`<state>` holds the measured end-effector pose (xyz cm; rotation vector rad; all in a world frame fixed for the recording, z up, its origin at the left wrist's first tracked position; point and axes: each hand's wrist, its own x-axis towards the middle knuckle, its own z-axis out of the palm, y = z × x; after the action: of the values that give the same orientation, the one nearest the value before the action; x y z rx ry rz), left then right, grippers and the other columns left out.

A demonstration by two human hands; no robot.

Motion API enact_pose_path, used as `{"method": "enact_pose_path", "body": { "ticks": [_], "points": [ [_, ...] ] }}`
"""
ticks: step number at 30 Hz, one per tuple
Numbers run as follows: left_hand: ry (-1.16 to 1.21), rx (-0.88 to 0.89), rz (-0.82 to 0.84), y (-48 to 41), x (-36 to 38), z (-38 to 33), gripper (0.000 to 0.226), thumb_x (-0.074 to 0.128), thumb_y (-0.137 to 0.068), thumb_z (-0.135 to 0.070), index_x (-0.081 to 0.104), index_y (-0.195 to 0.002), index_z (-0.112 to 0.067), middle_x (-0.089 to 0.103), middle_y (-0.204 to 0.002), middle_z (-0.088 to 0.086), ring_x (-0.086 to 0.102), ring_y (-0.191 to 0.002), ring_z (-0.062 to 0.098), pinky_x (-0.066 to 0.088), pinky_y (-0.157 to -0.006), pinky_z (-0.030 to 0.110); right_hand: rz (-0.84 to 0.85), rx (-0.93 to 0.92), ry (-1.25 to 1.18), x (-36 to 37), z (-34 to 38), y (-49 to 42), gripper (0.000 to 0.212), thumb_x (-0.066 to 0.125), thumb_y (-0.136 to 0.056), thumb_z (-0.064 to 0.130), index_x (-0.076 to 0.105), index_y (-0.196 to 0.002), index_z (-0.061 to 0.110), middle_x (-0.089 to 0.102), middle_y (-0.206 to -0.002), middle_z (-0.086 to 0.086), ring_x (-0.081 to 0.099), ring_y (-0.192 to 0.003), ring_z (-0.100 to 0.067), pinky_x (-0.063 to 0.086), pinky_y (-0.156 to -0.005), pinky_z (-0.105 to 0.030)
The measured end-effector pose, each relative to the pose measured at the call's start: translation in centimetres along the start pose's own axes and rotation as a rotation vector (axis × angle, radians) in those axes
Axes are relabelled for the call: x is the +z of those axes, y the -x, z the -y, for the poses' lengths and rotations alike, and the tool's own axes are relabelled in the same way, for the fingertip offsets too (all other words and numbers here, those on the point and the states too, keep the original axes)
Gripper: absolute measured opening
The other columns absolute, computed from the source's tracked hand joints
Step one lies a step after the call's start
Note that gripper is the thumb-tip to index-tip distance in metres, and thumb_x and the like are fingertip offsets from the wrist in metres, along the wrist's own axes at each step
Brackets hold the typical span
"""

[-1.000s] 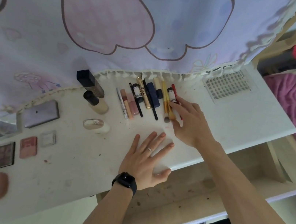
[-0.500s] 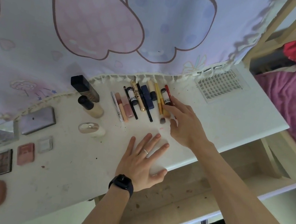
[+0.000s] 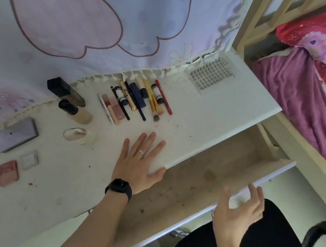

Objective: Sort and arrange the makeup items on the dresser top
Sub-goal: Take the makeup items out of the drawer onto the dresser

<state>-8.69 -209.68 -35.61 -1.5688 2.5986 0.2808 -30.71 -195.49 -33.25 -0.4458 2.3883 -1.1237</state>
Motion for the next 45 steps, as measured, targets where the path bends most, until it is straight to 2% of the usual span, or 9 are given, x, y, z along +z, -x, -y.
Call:
{"method": "enact_pose_path", "body": {
  "ticks": [3,6,10,17,22,31,35,39,45],
  "points": [
    [-0.008,0.005,-0.020,0.1,0.1,0.0,0.081,0.034,-0.087,-0.071,0.002,-0.156,-0.044,-0.001,-0.167,-0.008,0.002,-0.153,0.018,0.008,-0.121,0.055,0.086,0.388,-0.226,-0.1,-2.7,0.5,0.061,0.046,-0.104,0.046,0.023,-0.157,0.027,0.028,-0.160,0.006,0.034,-0.138,-0.009,0.034,-0.106,-0.034],
    [-0.007,0.008,-0.020,0.0,0.1,0.0,0.080,0.034,-0.087,-0.070,0.002,-0.156,-0.044,0.002,-0.166,-0.007,0.004,-0.153,0.019,0.009,-0.121,0.056,0.234,0.664,-0.412,1.2,-4.5,0.2,0.050,0.032,-0.107,0.051,0.037,-0.153,0.031,0.047,-0.151,0.005,0.047,-0.133,-0.015,0.037,-0.114,-0.041],
    [-0.028,0.009,-0.014,0.0,0.1,0.0,0.080,0.031,-0.087,-0.070,0.001,-0.156,-0.043,0.003,-0.167,-0.005,0.005,-0.153,0.021,0.007,-0.121,0.056,0.349,0.869,-0.611,2.5,-5.2,0.0,0.040,0.035,-0.104,0.058,0.063,-0.119,0.033,0.072,-0.114,-0.002,0.068,-0.107,-0.027,0.057,-0.085,-0.044],
    [-0.030,0.017,-0.010,0.2,-0.2,-0.1,0.078,0.031,-0.088,-0.069,0.007,-0.157,-0.041,0.006,-0.167,-0.003,0.004,-0.153,0.022,0.006,-0.122,0.055,0.322,0.867,-0.783,2.1,-4.9,0.0,0.040,0.050,-0.101,0.055,0.073,-0.114,0.025,0.076,-0.104,-0.007,0.075,-0.076,-0.028,0.060,-0.072,-0.044],
    [-0.020,0.025,-0.001,0.0,-0.3,0.1,0.078,0.030,-0.089,-0.070,0.003,-0.156,-0.043,0.003,-0.167,-0.005,0.001,-0.153,0.021,0.003,-0.121,0.054,0.428,0.815,-0.795,1.8,-4.6,0.1,0.050,0.052,-0.097,0.063,0.068,-0.122,0.022,0.074,-0.107,-0.007,0.074,-0.087,-0.029,0.061,-0.077,-0.045],
    [-0.012,0.021,0.013,-0.1,-0.3,0.1,0.078,0.032,-0.089,-0.070,0.002,-0.156,-0.045,0.002,-0.167,-0.007,0.001,-0.153,0.020,0.004,-0.122,0.054,0.523,0.890,-0.791,3.8,-1.5,-0.8,0.064,0.040,-0.099,0.064,0.047,-0.145,0.020,0.049,-0.146,-0.008,0.053,-0.128,-0.031,0.040,-0.113,-0.057],
    [-0.023,0.025,0.013,0.0,-0.6,0.0,0.079,0.033,-0.089,-0.069,0.000,-0.156,-0.044,0.003,-0.167,-0.005,0.002,-0.153,0.021,0.008,-0.121,0.056,0.582,0.894,-0.785,4.3,-0.6,-0.7,0.058,0.046,-0.095,0.066,0.044,-0.137,0.026,0.041,-0.143,-0.004,0.047,-0.130,-0.027,0.036,-0.114,-0.060],
    [-0.014,0.028,0.037,-0.1,-0.9,-0.1,0.081,0.031,-0.088,-0.072,-0.003,-0.156,-0.044,-0.002,-0.167,-0.006,-0.002,-0.153,0.021,0.008,-0.121,0.057,0.706,0.804,-0.589,3.0,0.0,-1.1,0.076,0.040,-0.094,0.070,0.020,-0.160,0.036,0.020,-0.166,0.002,0.036,-0.146,-0.033,0.032,-0.114,-0.061],
    [-0.120,0.143,0.232,-0.3,-2.0,0.4,0.123,0.018,-0.063,-0.103,-0.024,-0.153,-0.031,-0.033,-0.160,0.005,-0.030,-0.147,0.029,-0.008,-0.116,0.064,0.690,0.712,-0.791,0.7,0.0,1.4,0.048,0.052,-0.104,0.040,0.041,-0.150,0.042,0.046,-0.152,0.007,0.059,-0.126,-0.030,0.053,-0.097,-0.052]
  ]
}}
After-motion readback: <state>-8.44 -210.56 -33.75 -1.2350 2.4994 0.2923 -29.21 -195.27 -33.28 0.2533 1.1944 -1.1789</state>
